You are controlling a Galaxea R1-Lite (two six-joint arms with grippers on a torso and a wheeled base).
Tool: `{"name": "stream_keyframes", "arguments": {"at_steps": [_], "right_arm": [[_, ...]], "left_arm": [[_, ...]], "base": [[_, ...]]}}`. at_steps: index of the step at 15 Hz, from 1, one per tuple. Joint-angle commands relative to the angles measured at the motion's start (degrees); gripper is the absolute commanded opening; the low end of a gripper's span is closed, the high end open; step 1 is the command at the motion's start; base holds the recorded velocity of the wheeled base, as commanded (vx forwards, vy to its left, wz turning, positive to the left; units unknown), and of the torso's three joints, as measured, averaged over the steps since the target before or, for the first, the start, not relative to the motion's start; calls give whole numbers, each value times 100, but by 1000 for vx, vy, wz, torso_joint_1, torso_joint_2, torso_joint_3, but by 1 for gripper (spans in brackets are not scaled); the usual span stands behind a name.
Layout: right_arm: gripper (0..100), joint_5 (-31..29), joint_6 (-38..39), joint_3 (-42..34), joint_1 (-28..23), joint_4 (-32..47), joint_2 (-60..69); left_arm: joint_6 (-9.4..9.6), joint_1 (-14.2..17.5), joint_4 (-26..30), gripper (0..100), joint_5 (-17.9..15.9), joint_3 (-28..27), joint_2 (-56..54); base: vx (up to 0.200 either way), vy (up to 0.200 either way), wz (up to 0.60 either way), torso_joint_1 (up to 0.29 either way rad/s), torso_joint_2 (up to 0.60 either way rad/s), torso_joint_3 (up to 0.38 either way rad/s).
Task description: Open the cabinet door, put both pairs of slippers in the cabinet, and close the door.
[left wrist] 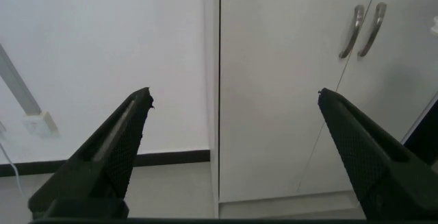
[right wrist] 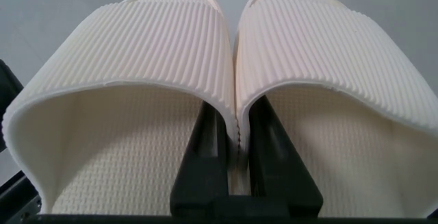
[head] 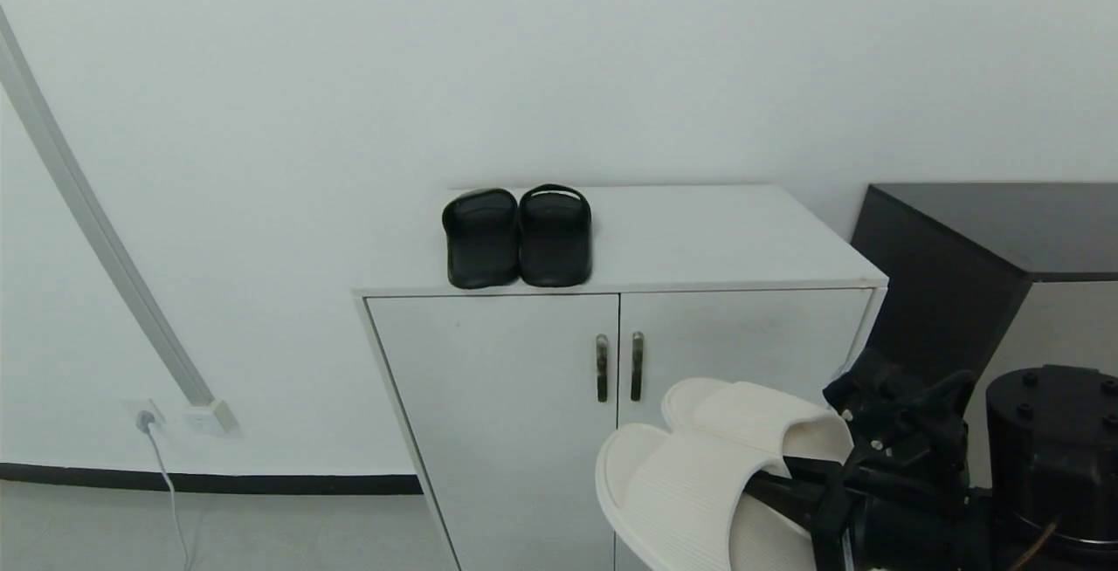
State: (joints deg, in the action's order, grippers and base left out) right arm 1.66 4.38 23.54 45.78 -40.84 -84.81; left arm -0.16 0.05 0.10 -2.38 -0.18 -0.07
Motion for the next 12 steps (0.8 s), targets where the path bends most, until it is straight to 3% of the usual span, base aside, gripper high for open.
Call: {"name": "stream_keyframes", "arguments": {"at_steps": [1, 12], "right_arm": [[0, 1, 2, -16, 2, -3, -27], [0, -8, -77, -60, 2, -12, -36]], "left_arm": [[-2, 4, -1, 100, 0, 1, 7], [-2, 4, -1, 100, 0, 1, 7]], "base": [[0, 0, 0, -193, 515, 320], [0, 0, 0, -140, 475, 331]]}}
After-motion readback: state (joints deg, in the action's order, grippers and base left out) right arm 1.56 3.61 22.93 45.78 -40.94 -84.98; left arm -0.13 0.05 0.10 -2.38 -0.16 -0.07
